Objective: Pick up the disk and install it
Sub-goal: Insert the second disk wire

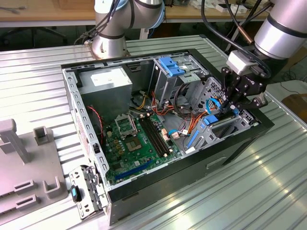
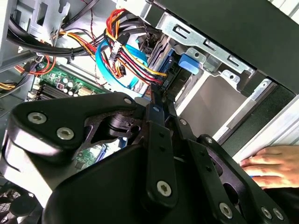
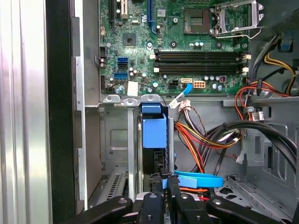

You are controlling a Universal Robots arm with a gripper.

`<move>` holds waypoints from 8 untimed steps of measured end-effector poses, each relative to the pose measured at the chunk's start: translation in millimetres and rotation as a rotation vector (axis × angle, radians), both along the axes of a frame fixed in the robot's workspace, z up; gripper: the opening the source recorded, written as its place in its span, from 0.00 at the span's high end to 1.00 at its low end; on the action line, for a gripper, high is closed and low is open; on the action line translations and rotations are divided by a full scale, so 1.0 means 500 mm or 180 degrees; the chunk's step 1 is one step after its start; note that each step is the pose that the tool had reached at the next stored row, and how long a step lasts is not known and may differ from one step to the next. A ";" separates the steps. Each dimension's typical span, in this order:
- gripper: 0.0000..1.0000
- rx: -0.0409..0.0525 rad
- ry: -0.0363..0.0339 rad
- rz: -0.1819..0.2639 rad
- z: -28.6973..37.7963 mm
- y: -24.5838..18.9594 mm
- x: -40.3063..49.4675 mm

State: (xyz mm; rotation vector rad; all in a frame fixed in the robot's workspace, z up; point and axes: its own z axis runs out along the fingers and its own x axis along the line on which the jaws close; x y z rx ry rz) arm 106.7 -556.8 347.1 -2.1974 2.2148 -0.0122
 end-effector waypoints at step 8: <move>0.84 0.0002 0.0000 0.0000 -0.006 -0.0001 0.002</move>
